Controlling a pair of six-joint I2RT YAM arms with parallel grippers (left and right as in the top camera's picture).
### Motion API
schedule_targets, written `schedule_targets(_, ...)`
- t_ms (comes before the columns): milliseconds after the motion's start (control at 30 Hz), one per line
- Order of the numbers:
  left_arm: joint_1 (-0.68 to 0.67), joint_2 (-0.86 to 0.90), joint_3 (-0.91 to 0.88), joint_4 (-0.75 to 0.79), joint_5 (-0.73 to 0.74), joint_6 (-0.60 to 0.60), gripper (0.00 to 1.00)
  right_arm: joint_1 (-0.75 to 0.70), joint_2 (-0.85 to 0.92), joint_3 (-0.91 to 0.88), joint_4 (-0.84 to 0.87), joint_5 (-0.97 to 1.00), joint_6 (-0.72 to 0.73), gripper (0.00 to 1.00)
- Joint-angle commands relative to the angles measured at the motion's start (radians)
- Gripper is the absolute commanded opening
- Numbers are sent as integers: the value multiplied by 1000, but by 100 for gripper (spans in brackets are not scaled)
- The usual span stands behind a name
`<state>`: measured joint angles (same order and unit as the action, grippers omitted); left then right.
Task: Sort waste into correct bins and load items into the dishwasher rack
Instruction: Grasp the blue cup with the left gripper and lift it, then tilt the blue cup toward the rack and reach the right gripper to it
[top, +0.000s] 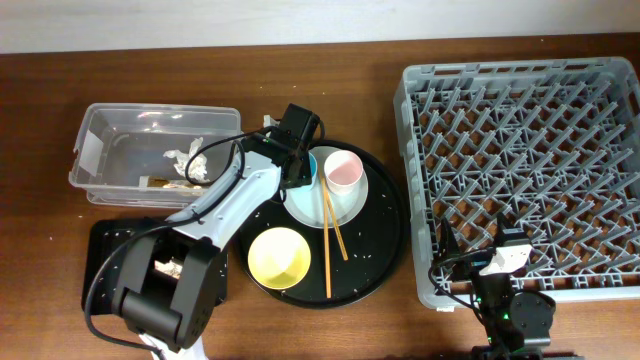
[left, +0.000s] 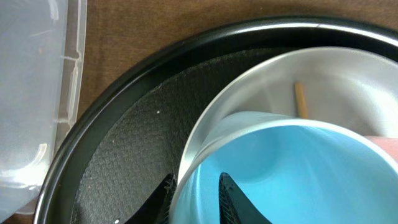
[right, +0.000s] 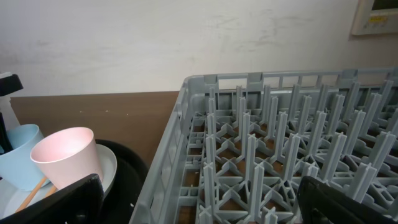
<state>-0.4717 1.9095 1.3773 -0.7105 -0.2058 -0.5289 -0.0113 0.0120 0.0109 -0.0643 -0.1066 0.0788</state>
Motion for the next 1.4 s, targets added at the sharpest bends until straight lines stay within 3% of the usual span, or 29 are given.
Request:
schedule_targets(0, -3, 3, -3, 3, 6, -9, 13, 5, -5, -5, -6, -2, 4, 98)
schedule_targets(133, -3, 1, 10, 2, 0, -8, 0, 5, -5, -5, -6, -2, 4, 98)
schedule_targets(433, -3, -166, 111, -77, 12, 7, 0, 5, -5, -5, -6, -2, 4, 98)
schedule_targets(767, -6, -388, 114, -93, 337, 64, 0, 5, -5, -5, -6, -2, 4, 98)
schedule_targets(1067, -6, -396, 114, -148, 386, 75, 0, 5, -5, -5, -4, -3, 8, 98)
schedule_targets(1233, -16, -396, 114, -160, 394, 75, 1, 5, -5, -5, 1, -77, 193, 98)
schedule_targets(1367, -30, -396, 114, -163, 394, 75, 1, 5, -5, -5, 1, -77, 239, 98)
